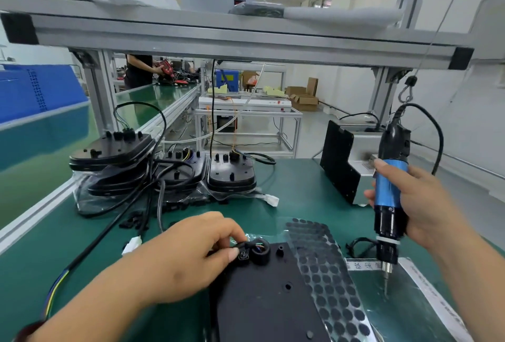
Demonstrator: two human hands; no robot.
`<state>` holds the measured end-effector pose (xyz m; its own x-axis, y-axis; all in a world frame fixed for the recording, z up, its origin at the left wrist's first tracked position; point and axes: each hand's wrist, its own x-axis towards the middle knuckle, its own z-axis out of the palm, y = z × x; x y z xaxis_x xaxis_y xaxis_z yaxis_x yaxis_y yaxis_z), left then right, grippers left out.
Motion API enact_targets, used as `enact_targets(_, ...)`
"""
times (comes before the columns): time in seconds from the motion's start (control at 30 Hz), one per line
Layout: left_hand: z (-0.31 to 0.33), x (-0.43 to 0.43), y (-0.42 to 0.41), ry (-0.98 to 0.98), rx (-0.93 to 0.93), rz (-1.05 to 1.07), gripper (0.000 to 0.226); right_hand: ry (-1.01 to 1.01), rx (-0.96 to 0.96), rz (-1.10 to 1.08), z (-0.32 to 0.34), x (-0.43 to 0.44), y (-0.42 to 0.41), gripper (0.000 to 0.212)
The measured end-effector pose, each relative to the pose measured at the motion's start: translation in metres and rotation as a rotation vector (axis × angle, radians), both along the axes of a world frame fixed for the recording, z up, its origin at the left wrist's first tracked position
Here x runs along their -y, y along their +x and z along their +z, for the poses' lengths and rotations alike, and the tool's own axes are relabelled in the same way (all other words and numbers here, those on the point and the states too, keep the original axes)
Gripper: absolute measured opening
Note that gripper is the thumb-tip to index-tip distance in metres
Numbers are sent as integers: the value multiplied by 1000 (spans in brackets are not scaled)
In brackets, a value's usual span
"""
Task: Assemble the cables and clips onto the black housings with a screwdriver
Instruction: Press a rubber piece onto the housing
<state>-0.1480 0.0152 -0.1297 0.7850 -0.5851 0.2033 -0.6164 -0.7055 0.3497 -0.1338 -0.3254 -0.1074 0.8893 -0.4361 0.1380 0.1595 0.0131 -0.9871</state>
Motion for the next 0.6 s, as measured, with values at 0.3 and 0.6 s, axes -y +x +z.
enact_targets(0.3,9,8,-3,51,-16,-5,14,-85,-18,-74,-13,12,8,65)
enact_targets(0.6,-4,17,-15,-24,145,98,16,-514,-158,-160,-19,18,8,57)
